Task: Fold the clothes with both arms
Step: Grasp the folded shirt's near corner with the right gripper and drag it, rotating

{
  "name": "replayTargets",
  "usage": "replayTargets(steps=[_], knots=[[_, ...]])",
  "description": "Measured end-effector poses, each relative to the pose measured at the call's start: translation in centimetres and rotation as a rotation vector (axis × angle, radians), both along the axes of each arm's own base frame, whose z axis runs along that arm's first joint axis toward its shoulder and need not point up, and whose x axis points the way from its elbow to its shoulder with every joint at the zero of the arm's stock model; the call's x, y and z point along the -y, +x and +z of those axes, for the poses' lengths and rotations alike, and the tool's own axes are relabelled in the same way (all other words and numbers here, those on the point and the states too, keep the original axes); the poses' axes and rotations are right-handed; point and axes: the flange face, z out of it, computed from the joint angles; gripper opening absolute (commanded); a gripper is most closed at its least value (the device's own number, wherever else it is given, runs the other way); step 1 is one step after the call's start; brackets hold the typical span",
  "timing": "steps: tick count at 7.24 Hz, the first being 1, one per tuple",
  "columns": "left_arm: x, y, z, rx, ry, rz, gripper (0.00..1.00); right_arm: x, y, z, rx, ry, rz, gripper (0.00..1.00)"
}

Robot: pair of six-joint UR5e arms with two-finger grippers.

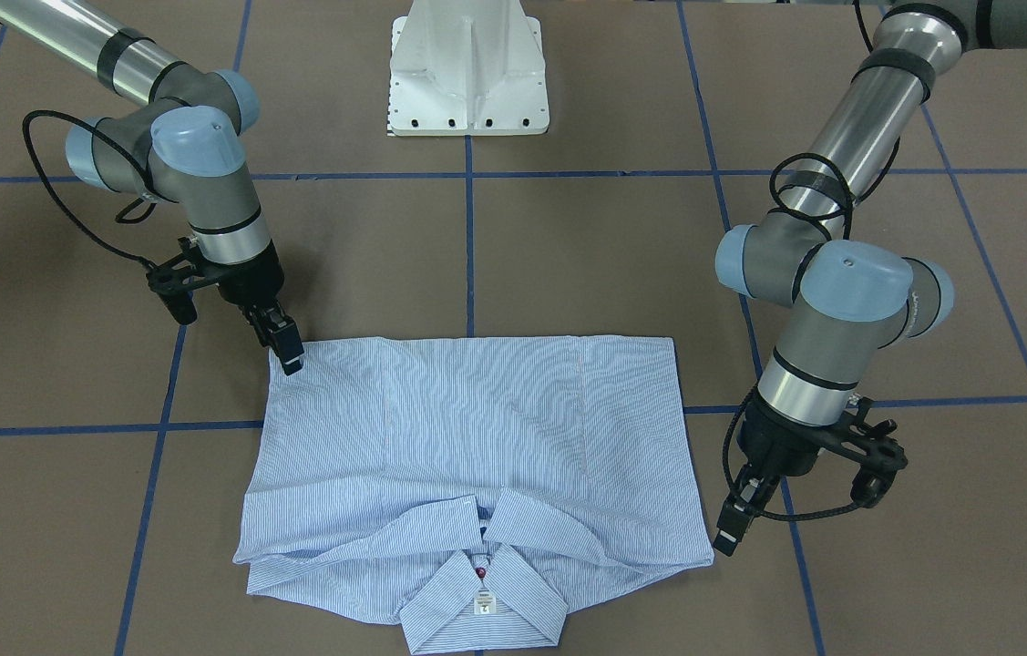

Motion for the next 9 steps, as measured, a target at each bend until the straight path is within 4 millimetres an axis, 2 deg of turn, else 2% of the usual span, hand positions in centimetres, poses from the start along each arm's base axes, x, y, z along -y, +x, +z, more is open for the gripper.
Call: replayTargets(steps=[3,5,6,7,9], knots=[[-0.2,-0.2,-0.8,-0.005,0.005,0.001,0.35,-0.3,0.3,-0.8,0.017,0.003,0.003,0.0],[-0.3,-0.2,-0.9,-0.007,0.006,0.002,0.35,-1.6,1.5,-1.9,0.046,0.002,0.003,0.0],[-0.3,-0.2,-0.9,-0.007,0.006,0.002,0.35,-3.5,2.2,-2.2,0.064,-0.005,-0.007,0.0],[-0.4,-0.2,-0.9,-0.008,0.008,0.003,0.34,-6.7,2.9,-2.0,0.074,-0.012,-0.045,0.0],[-0.8,-0.3,-1.6,-0.023,0.015,0.02,0.34,-15.6,4.0,-2.2,0.105,-0.039,-0.215,0.0]])
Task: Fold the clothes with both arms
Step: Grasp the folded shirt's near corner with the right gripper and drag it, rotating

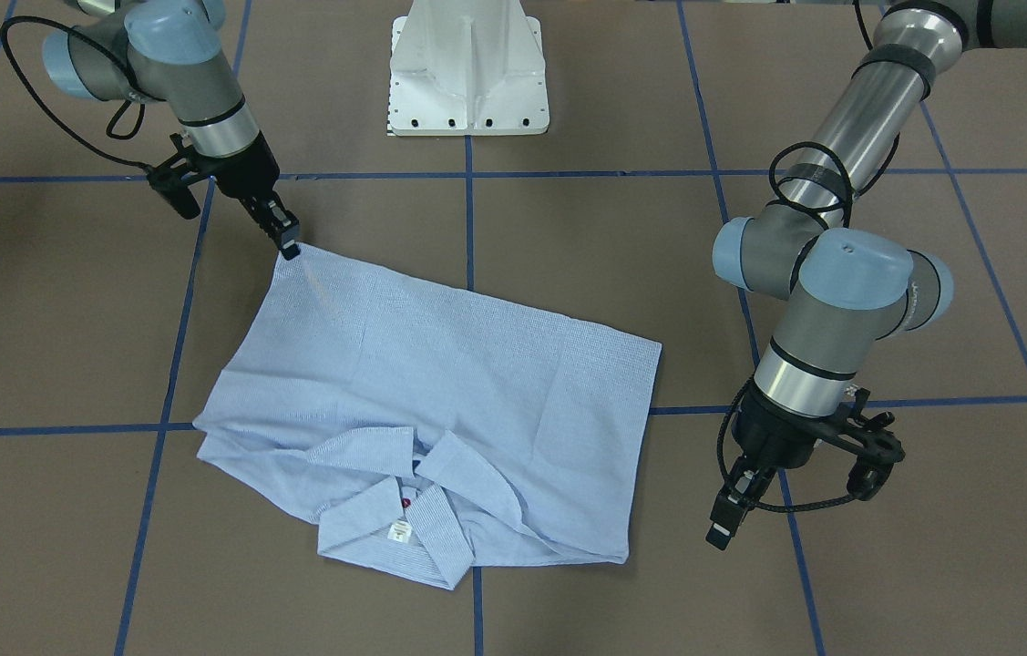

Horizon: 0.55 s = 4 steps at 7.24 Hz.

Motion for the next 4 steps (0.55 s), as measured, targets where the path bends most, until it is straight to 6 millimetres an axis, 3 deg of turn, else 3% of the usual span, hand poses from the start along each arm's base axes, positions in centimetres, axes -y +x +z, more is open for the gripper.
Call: replayTargets(steps=[1,2,3,4], knots=[[-0.5,0.0,-0.4,-0.018,0.0,0.031,0.34,-4.1,1.3,-0.7,0.031,-0.038,-0.122,0.0],[-1.1,-0.1,-1.1,-0.038,0.004,0.064,0.34,-8.0,2.1,-1.5,0.058,-0.078,-0.25,0.23],[-2.1,-0.5,-1.9,-0.064,0.015,0.1,0.35,-11.9,1.8,-2.1,0.073,-0.109,-0.374,0.99],[-3.7,-1.1,-2.7,-0.094,0.026,0.144,0.35,-15.3,1.5,-2.0,0.069,-0.134,-0.473,1.0]])
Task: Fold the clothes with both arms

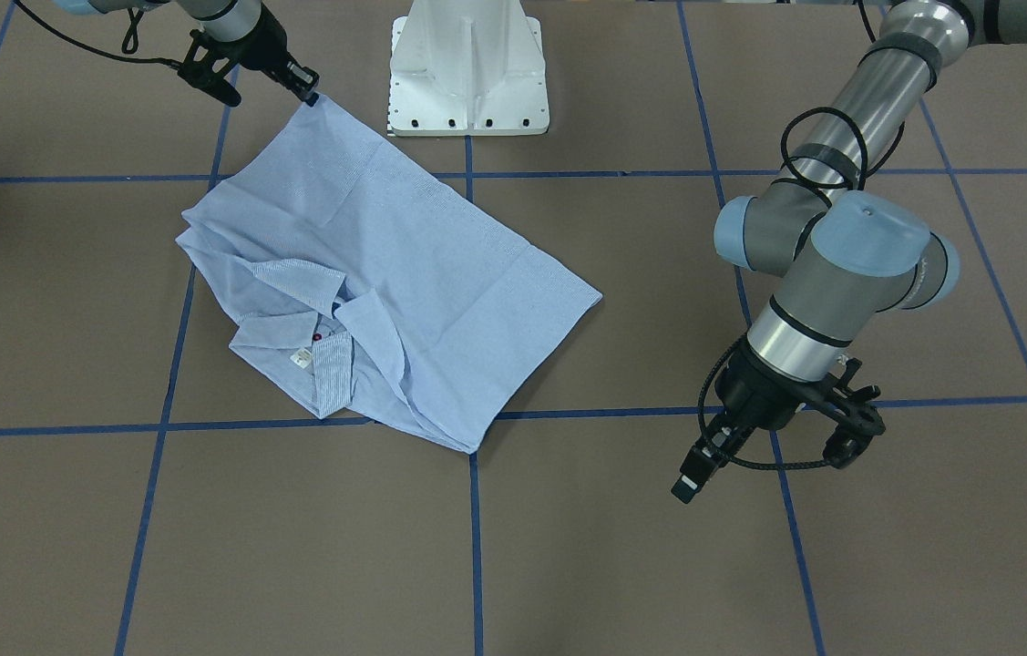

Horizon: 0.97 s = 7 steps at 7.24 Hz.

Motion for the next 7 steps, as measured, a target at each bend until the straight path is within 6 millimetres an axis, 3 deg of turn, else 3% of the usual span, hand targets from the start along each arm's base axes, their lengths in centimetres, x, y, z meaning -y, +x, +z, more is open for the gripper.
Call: replayTargets(steps=[1,2,3,4,6,7], knots=[[-1.4,-0.6,-0.5,-0.024,0.008,0.04,0.37,-1.8,0.2,-0.1,0.0,-0.009,-0.051,1.0],[-2.6,-0.9,-0.7,-0.041,0.011,0.067,0.4,-1.0,1.4,-1.2,0.026,-0.012,-0.038,1.0],[-4.4,-1.0,-0.6,-0.055,0.015,0.087,0.52,1.8,3.1,-2.7,0.061,-0.015,0.02,1.0],[-7.9,-0.6,0.2,-0.065,0.021,0.122,0.64,5.9,4.1,-3.9,0.095,-0.011,0.107,1.0],[-16.3,2.4,2.1,-0.072,0.011,0.18,0.65,15.8,4.8,-5.6,0.138,0.034,0.291,1.0],[-20.0,5.3,3.2,-0.066,-0.016,0.179,0.63,20.1,5.3,-5.6,0.136,0.084,0.349,1.0]])
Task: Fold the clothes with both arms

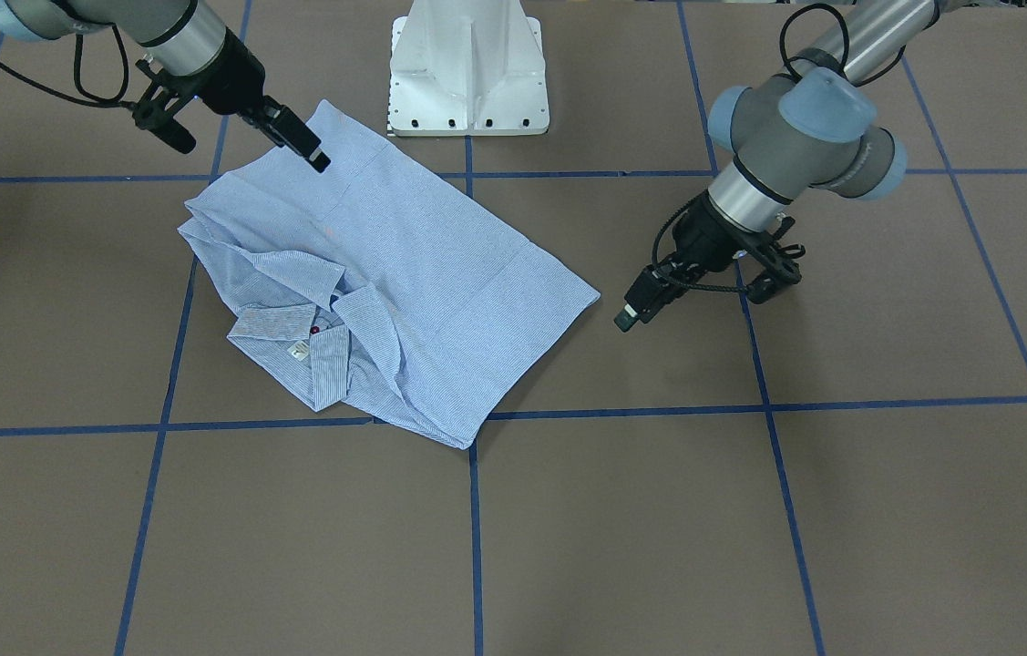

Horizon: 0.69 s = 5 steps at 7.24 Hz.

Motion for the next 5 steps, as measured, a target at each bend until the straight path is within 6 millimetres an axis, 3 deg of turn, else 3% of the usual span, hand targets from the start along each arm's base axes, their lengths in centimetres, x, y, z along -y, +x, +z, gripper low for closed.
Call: replayTargets(steps=[2,3,5], knots=[[-5.2,4.8,1.3,0.038,-0.015,0.008,0.61,5.8,1.6,1.2,-0.045,0.079,0.071,1.0],[-6.4,6.0,1.6,0.059,-0.018,0.012,0.59,7.3,1.8,1.6,-0.061,0.101,0.083,1.0],[-7.3,6.9,1.9,0.079,-0.019,0.009,0.56,8.3,1.8,1.8,-0.071,0.112,0.089,1.0]])
